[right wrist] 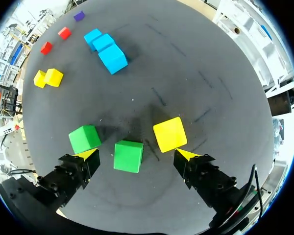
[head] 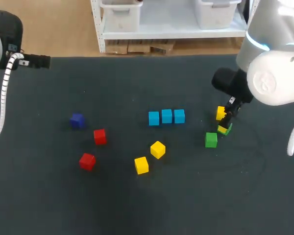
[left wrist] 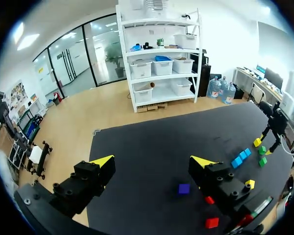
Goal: Place the blue cubes, place green cubes on the blue cubes, place the yellow cubes on the green cubes, then place the red cubes on the yellow cubes, and place purple cube on the red cubes.
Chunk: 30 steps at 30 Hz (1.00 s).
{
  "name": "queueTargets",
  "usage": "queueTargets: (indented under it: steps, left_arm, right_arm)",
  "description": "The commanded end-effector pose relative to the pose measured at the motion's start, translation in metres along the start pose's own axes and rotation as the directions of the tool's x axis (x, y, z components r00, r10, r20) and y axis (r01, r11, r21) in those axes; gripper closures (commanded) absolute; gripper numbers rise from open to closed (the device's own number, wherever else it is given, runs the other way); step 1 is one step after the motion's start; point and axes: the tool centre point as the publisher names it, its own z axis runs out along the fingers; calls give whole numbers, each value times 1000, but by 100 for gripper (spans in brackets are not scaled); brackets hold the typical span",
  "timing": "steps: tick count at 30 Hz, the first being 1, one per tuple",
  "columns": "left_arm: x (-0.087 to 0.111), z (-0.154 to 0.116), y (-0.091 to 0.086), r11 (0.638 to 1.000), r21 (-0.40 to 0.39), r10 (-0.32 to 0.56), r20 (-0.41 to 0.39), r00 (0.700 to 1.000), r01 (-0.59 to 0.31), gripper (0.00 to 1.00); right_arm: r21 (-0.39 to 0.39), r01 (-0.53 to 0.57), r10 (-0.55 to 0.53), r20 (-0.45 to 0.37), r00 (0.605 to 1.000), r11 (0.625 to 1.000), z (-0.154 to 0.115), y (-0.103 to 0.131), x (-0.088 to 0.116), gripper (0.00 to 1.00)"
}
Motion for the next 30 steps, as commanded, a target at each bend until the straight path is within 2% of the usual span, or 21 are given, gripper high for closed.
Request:
queueTargets:
  steps: [1,7,8,9,12,16,17,18,26,30]
  left_arm:
    - [-1,0,2,1000,8,2,-2,1000,-2,0]
    - [-1,0,2,1000,8,2,-2,1000,-2,0]
    - [-1,0,2,1000,8,2,-2,1000,-2,0]
    - [-1,0,2,1000,8,2,-2,1000,-2,0]
    - [-1,0,2,1000,8,2,-2,1000,-2,0]
    - [-1,0,2,1000,8,2,-2,1000,-2,0]
    - [-1,0,2,1000,8,2,-2,1000,-2,0]
    - [-1,0,2,1000,8,2,-2,1000,-2,0]
    - [-1,0,2,1000,8,2,-2,1000,-2,0]
    - [-1,0,2,1000,8,2,-2,1000,-2,0]
  right_arm:
    - [0,11,-10,-21,1000,1000,8,-3,-7,0]
    - [2,15,-15,-37,999,1000,12,-5,-9,0]
    - [2,18,-18,-39,999,1000,12,-5,-9,36]
    - [3,20,-20,-41,999,1000,12,-5,-9,55]
    - [21,24,-22,-68,997,999,13,-7,-9,69]
    - [38,25,-22,-83,996,999,14,-8,-8,77]
    - [40,29,-25,-89,996,999,13,-8,-8,84]
    - [41,32,-28,-93,995,999,13,-8,-7,98]
    - [26,79,-75,-112,991,997,-8,0,-10,100]
    - [9,92,-91,-77,993,996,-28,9,-16,100]
